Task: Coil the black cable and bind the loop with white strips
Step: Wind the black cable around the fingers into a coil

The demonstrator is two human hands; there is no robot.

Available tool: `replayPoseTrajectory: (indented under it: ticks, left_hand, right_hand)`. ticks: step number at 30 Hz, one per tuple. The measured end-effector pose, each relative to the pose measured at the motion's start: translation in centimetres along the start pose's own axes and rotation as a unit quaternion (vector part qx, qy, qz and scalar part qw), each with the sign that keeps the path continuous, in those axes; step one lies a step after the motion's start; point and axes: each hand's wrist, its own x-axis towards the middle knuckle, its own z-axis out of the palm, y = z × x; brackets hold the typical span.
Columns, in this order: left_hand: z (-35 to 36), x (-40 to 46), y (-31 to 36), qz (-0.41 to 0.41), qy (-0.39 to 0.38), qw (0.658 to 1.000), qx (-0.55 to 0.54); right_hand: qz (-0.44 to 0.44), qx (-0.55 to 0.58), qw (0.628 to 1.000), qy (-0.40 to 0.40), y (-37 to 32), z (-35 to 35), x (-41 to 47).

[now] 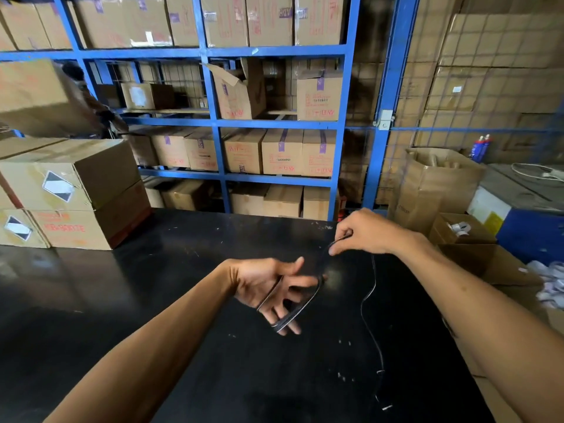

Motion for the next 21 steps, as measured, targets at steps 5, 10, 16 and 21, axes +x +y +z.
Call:
replayPoseTrajectory:
  ticks: [5,10,16,21]
  left_hand:
    - [-2.0,-0.1,-1.3,0.122,0.232,0.953,-0.154]
    - [-2.9,-0.9,0.7,0.299,0.269,0.868,-0.293]
    - [-1.3,-0.8,2.5,0.360,0.109,0.878,-0.296]
    - [1.2,-1.9,3.3,0.318,-0.049,0.921,-0.219]
  right_hand:
    - [-0.012,0.130,0.990,0.053,-1.7,0.1,-1.4]
    - [-0.037,0.311,0.949,0.019,-2.7,7.1,-3.3]
    - [-0.011,0.416,0.906,-0.072,-2.4,14.0,-3.7]
    - [0.032,0.332,0.941,-0.059,-0.7,13.8,-2.7]
